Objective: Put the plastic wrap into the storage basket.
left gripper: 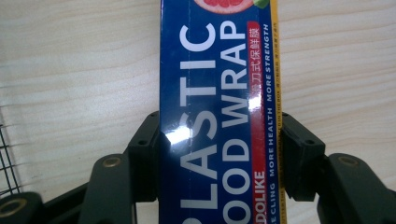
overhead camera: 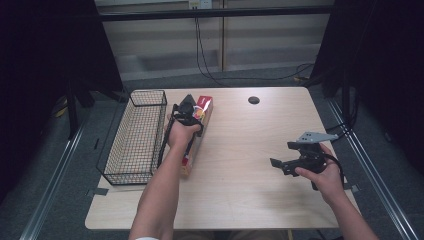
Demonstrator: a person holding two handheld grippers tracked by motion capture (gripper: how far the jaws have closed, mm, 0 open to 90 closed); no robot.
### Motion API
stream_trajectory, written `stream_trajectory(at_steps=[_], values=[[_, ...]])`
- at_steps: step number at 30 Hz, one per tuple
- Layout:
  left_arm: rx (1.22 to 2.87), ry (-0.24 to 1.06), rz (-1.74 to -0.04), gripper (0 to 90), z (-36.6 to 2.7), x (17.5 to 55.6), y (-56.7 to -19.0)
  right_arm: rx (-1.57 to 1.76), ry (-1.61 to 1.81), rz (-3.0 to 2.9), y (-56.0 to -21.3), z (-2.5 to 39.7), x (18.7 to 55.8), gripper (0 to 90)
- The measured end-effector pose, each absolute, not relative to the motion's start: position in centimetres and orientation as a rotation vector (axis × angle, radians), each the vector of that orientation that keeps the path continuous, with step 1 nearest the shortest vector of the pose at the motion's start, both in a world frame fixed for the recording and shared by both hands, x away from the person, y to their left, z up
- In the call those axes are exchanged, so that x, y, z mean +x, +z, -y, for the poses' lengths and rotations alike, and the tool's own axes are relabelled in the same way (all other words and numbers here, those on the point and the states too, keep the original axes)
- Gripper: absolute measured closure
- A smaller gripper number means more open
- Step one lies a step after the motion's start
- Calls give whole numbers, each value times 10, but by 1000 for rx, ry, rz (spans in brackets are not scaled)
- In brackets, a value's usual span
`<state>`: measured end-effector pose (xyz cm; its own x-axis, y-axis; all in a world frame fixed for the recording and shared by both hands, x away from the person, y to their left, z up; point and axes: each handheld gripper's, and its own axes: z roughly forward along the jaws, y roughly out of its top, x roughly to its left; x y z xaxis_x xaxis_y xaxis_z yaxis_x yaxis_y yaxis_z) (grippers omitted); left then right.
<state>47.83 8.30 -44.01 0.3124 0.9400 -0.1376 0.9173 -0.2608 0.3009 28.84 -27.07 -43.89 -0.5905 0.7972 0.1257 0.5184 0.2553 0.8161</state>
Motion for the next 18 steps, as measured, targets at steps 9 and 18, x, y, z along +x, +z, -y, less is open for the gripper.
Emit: stream_trajectory(at_steps=[9, 18], values=[[2317, 121, -1645, 398, -75, 482, -454, 1211, 1257, -2223, -440, 271, 289, 41], [2264, 147, -1638, 383, -72, 494, -459, 1207, 1245, -2236, -442, 270, 289, 40]])
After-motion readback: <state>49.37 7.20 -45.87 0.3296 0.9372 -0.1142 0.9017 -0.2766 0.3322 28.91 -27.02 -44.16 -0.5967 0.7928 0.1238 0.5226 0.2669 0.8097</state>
